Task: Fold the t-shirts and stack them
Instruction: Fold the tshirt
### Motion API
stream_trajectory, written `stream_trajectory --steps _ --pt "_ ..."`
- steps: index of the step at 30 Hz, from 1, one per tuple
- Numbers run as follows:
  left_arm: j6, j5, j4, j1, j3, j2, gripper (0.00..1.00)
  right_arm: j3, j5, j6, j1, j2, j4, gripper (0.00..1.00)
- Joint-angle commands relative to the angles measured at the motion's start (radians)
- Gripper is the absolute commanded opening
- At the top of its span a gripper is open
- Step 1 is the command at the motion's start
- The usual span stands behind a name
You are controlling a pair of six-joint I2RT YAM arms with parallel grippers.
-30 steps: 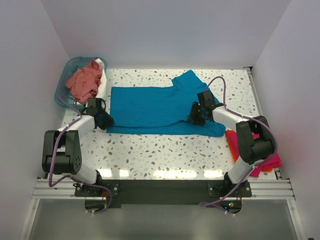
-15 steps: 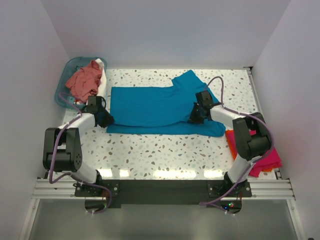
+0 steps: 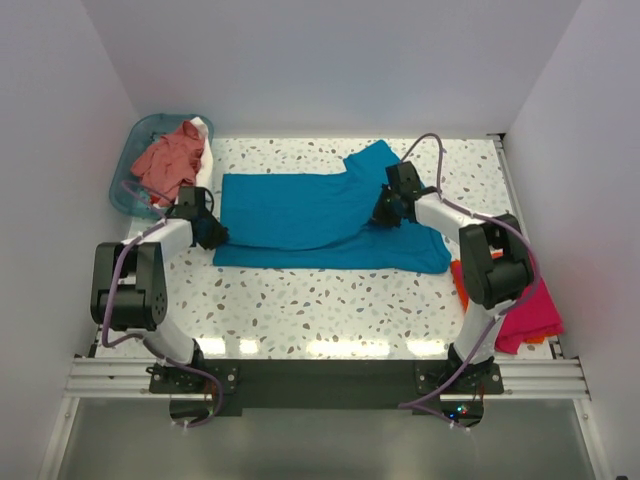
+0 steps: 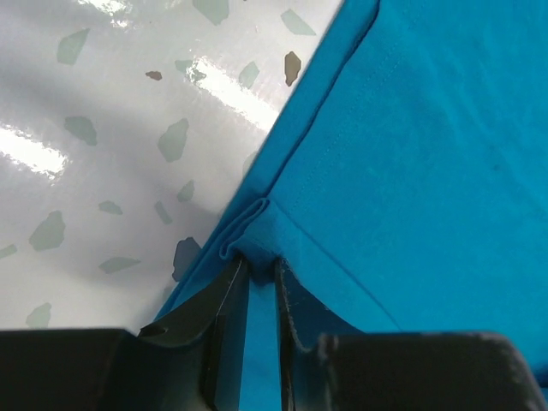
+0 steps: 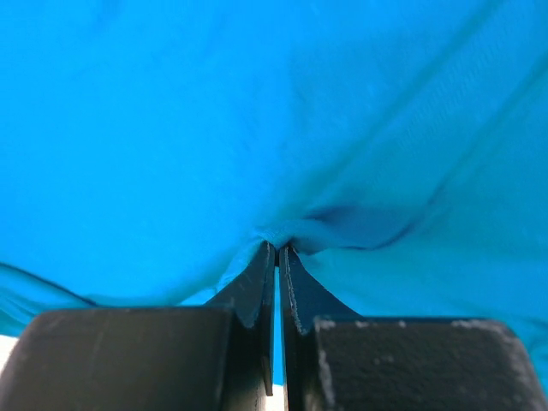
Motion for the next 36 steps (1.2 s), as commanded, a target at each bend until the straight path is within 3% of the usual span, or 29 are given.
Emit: stream_trajectory --steps 1,17,19,23,28,30,32,36 --pt "-0.028 -0.002 0.048 -0.002 0.045 0.026 0.23 0.084 0.032 -0.027 0.003 0.037 -0.003 0.0" --pt "-0.066 0.026 0.055 -0.002 0.103 0.046 0.21 0.213 0.041 -0.133 0.007 0.14 0.003 0.0" --pt "-0.069 0.026 0.053 -0.001 0.102 0.035 0.22 0.219 0.036 -0.151 0.007 0.141 0.003 0.04" --pt "-0.079 0.024 0.058 0.001 0.109 0.026 0.25 0.219 0.036 -0.171 0.013 0.143 0.024 0.17" --pt "-0.08 0.026 0.05 0.002 0.146 0.064 0.25 0.229 0.016 -0.198 0.023 0.14 0.021 0.51" --pt "-0.08 0.026 0.056 0.011 0.155 0.073 0.26 0.23 0.024 -0.207 0.023 0.133 0.014 0.59" --pt "-0.076 0.04 0.073 0.021 0.166 0.086 0.33 0.227 0.029 -0.213 0.023 0.124 0.012 0.69" --pt "-0.05 0.086 0.113 0.037 0.192 0.098 0.52 0.227 0.032 -0.214 0.024 0.103 -0.003 0.74"
